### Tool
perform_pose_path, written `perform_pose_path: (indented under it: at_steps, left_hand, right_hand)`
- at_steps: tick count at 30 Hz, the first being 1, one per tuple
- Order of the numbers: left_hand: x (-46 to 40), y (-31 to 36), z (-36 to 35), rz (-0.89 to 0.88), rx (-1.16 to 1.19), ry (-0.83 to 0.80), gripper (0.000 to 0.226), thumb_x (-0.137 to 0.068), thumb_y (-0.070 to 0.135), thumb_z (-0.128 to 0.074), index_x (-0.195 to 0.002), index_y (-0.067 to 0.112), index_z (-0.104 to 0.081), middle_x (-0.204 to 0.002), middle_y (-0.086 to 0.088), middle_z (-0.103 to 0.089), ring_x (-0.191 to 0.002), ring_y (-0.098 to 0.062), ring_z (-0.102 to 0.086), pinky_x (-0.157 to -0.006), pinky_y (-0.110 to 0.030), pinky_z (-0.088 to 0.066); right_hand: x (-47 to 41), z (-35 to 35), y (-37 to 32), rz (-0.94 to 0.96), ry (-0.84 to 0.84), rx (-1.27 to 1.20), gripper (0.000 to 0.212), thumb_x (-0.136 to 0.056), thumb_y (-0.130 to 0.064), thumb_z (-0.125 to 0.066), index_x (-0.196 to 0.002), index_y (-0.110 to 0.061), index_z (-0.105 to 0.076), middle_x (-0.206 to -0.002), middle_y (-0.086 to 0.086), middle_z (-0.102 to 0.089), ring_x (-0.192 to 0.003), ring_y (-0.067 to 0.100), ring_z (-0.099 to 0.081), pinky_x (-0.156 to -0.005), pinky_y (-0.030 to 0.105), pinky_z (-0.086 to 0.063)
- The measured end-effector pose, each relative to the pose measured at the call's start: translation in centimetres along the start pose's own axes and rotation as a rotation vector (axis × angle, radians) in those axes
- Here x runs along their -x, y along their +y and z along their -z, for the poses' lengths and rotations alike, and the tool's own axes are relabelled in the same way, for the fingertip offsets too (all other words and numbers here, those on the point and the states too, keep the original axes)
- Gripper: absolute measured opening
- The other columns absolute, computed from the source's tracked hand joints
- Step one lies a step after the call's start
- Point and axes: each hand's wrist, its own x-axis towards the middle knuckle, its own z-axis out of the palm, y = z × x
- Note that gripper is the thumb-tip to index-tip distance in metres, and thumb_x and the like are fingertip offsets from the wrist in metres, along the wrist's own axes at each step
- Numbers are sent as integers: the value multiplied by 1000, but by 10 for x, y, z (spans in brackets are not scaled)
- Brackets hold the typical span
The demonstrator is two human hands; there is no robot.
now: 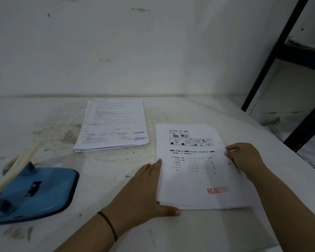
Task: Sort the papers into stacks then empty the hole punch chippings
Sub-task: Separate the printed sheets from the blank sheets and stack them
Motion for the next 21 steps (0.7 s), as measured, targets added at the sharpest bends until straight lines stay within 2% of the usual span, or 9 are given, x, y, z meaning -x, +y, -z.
perform_pose_path:
  at_steps: [2, 5, 8, 11, 16, 19, 21]
  left_hand:
    - [3, 0, -8, -3, -13, 41, 132, -48, 90, -47, -143, 31, 21, -153, 24, 1, -140, 1, 4, -109, -20, -3]
    - [7, 2, -15, 8, -15, 97, 119, -56, 86, -45, -139, 38, 26, -152, 25, 2, -135, 7, 8, -107, -18, -1]
    - [11, 5, -19, 18, -6, 143, 114, -63, 81, -47, -140, 36, 24, -152, 26, -3, -136, 8, 5, -105, -15, -4]
    - [15, 10, -22, 41, 19, 173, 107, -68, 77, -48, -137, 40, 24, -148, 28, -8, -129, 14, 4, -102, -14, -6]
    - [17, 14, -25, 62, 48, 188, 102, -71, 73, -50, -133, 42, 26, -151, 25, -10, -137, 7, 1, -101, -13, -6]
    - [14, 15, -26, 62, 66, 195, 104, -72, 71, -51, -141, 38, 20, -153, 22, -9, -140, 3, -2, -103, -14, -6]
    - [11, 16, -26, 63, 77, 201, 104, -73, 69, -52, -144, 36, 16, -154, 21, -9, -140, 3, -2, -104, -15, -6]
  right_hand:
    - [-1, 1, 2, 10, -7, 8, 21, -84, -10, -63, -103, -7, -69, -108, 13, -68, -96, 30, -62, -88, 40, -50]
    - [0, 2, 4, 34, -5, 15, 19, -84, -8, -61, -101, -9, -70, -105, 12, -69, -93, 28, -63, -84, 37, -49]
    - [-1, 2, 6, 45, -25, -11, 18, -85, -7, -59, -98, -10, -70, -102, 10, -70, -90, 27, -64, -86, 40, -51]
    - [-1, 3, 6, 52, -31, -37, 21, -85, -6, -58, -103, -10, -70, -102, 10, -70, -87, 26, -64, -85, 38, -51]
    - [-3, 2, 7, 49, -41, -40, 26, -85, -4, -59, -109, -9, -68, -107, 14, -68, -92, 28, -63, -90, 43, -50]
    - [-5, 2, 7, 46, -28, -17, 27, -85, -5, -59, -111, -9, -67, -110, 15, -68, -94, 29, -62, -91, 44, -50]
    - [-6, 2, 7, 60, -16, 16, 28, -86, -6, -58, -112, -8, -66, -113, 15, -67, -94, 28, -61, -88, 39, -49]
